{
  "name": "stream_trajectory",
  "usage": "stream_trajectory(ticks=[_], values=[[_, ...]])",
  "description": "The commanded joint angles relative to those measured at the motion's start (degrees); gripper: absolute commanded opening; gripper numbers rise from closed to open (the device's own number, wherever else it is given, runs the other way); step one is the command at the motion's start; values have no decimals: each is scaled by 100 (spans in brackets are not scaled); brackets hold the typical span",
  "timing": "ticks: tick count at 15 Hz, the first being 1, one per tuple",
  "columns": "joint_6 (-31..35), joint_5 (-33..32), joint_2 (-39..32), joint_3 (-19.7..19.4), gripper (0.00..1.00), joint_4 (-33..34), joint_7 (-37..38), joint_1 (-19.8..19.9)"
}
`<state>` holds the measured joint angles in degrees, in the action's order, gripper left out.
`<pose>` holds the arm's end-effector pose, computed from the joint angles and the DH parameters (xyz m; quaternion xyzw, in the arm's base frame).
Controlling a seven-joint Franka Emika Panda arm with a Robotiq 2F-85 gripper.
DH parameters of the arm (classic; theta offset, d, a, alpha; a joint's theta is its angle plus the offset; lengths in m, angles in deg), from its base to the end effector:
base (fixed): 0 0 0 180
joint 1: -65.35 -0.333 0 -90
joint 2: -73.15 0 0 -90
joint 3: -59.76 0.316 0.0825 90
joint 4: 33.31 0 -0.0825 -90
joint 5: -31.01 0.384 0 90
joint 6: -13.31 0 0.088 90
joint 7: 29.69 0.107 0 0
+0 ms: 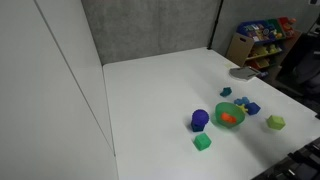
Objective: Put the orange toy in the green bowl
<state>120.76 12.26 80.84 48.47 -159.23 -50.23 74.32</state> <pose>0.4464 -0.1925 0.4283 0.9838 0.0679 -0.1350 0.0962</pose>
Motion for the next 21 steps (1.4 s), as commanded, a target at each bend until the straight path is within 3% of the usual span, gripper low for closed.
stream_trajectory(ticks=[1,13,21], values=[[-9,4,3,16,100,14,-2,15],[705,240,-441,80,100,205,166,-19],[1733,996,-1230,77,100,433,165,66]])
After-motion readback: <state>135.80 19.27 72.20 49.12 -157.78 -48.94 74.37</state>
